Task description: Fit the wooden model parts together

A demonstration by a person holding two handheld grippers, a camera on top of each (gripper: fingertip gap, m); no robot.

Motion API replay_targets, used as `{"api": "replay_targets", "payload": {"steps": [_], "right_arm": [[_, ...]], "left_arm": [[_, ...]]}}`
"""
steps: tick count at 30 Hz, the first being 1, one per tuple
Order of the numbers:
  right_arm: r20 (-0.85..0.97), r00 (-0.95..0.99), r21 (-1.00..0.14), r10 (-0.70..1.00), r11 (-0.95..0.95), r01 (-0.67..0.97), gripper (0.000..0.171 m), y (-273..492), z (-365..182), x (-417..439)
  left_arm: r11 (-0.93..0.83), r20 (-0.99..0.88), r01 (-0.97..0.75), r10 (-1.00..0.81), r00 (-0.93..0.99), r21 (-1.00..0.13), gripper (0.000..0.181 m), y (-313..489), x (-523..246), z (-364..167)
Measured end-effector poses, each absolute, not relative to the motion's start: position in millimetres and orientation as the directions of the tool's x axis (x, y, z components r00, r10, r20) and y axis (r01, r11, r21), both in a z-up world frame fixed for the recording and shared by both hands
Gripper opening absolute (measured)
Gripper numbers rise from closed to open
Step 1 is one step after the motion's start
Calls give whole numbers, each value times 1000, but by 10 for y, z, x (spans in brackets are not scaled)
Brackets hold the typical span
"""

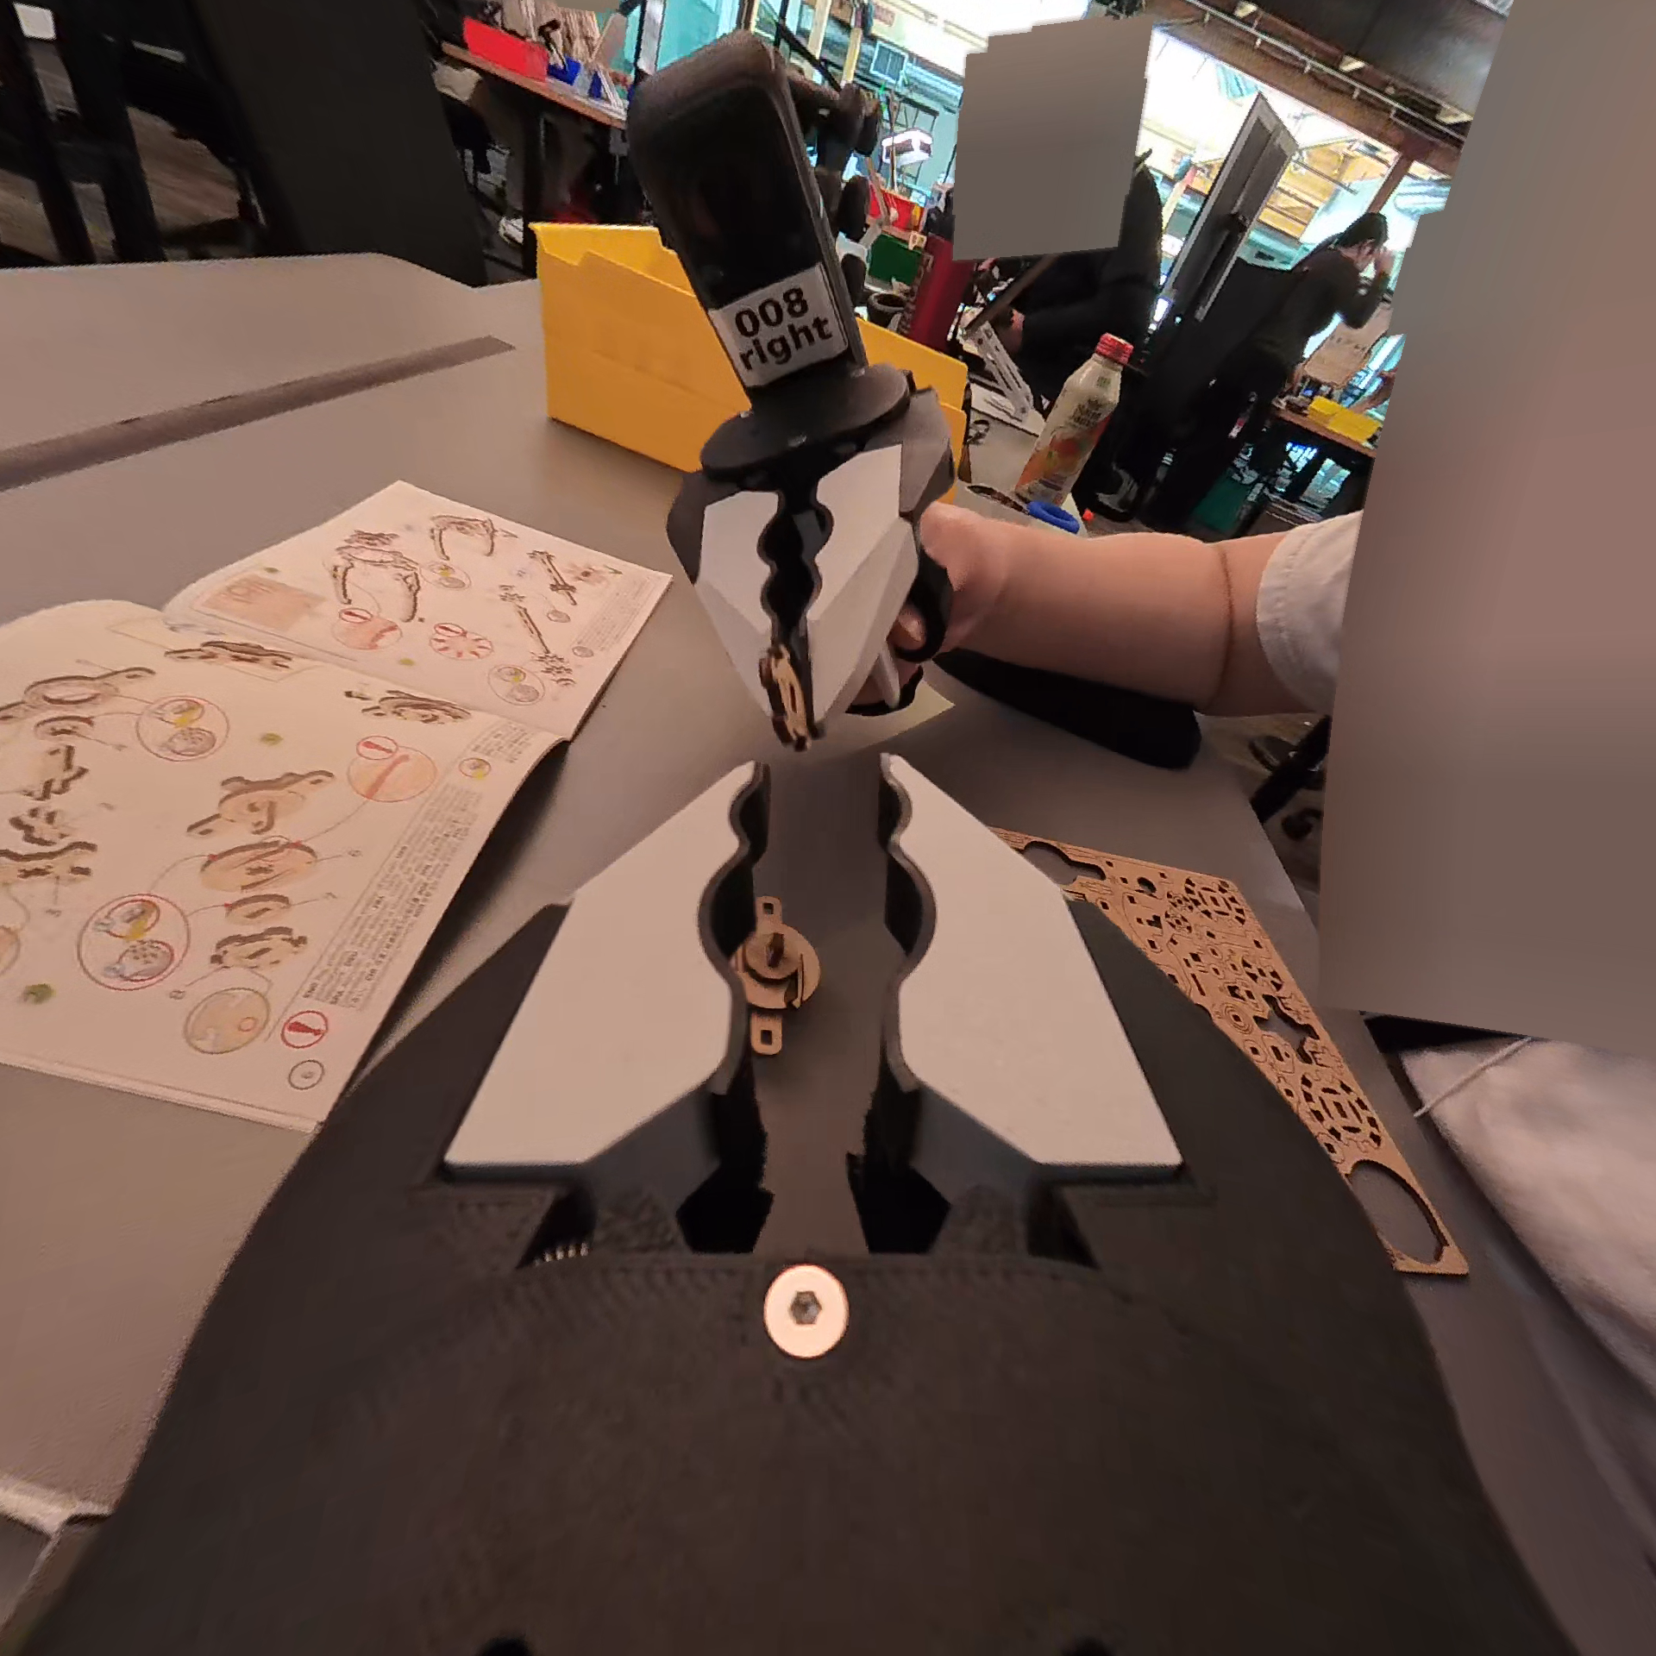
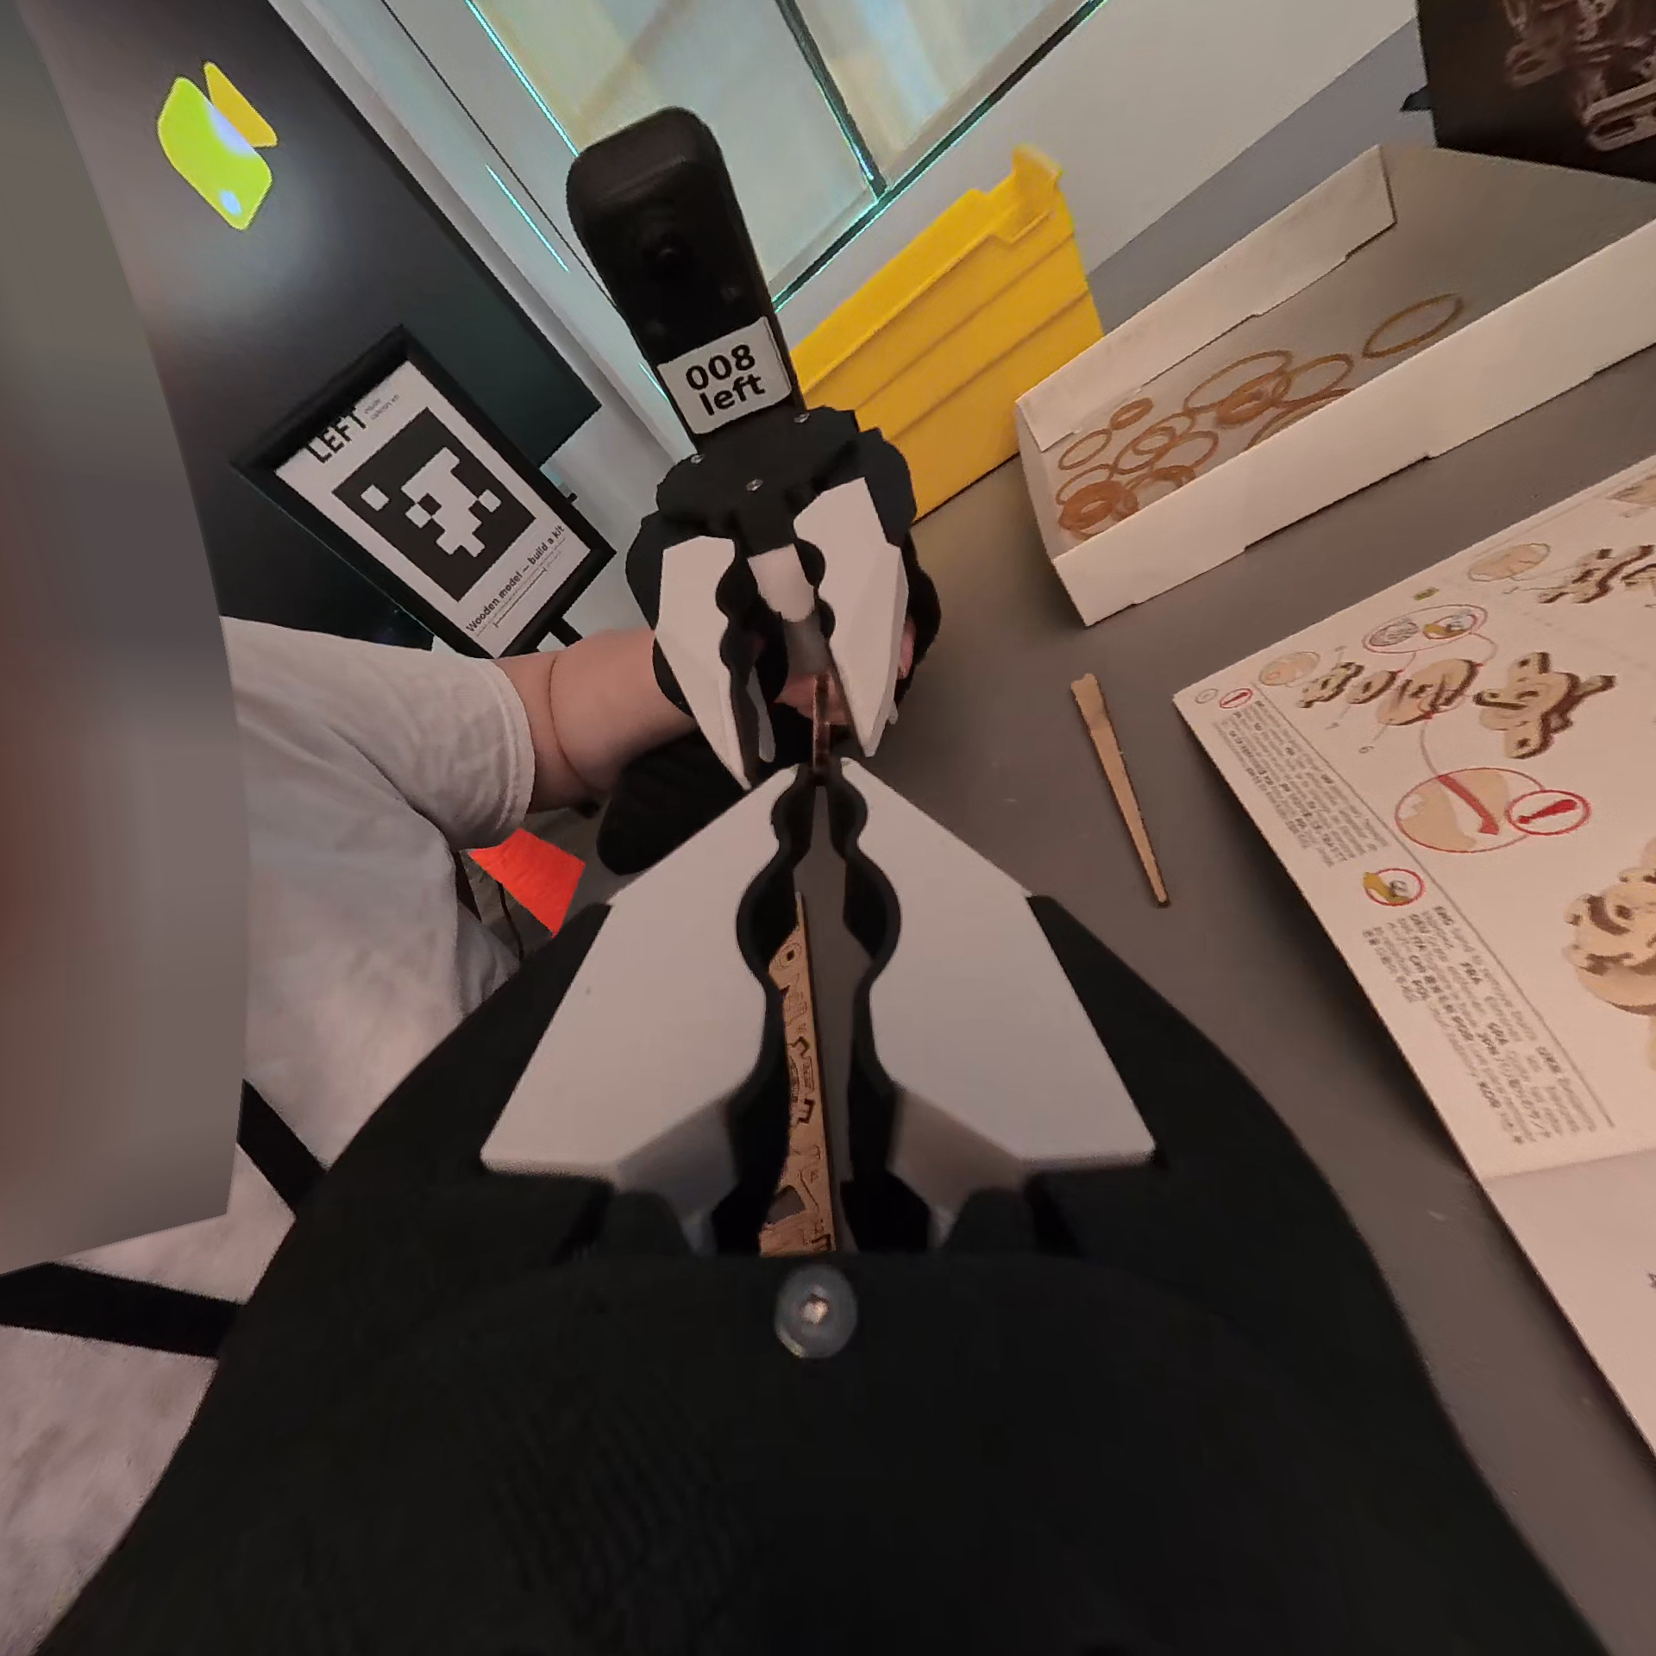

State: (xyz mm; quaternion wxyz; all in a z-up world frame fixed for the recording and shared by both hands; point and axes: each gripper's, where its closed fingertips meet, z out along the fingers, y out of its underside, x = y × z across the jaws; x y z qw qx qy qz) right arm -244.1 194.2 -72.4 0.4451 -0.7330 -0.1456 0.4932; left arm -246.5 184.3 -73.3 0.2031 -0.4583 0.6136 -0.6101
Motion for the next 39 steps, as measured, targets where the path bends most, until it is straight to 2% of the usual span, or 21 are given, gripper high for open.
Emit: {"api": "replay_targets", "payload": {"steps": [5, 10, 26, 31, 34, 39], "right_arm": [[-563, 466, -815, 682, -552, -177, 2, 1901, -760, -2528], [-538, 468, -830, 702, -539, -146, 2, 1878, -779, -2542], [-538, 463, -829, 704, -541, -139, 2, 1880, -815, -2547], [-537, 461, -828, 706, -545, -131, 2, 1875, -837, -2583], [-537, 464, -828, 705, -545, -131, 2, 1877, -846, -2586], [-530, 477, -831, 701, -542, -125, 2, 1890, -869, -2579]], "left_arm": [[-180, 342, -338, -785, -516, -924, 1, 1823, -2495, -746], [-217, 399, -370, -744, -537, -903, 4, 1794, -2515, -757], [-244, 419, -371, -740, -526, -896, 10, 1825, -2504, -744], [-250, 422, -366, -738, -526, -896, 1, 1851, -2513, -731], [-244, 425, -381, -741, -520, -892, 13, 1839, -2502, -768], [-206, 403, -396, -755, -517, -895, 1, 1817, -2502, -822]]}}
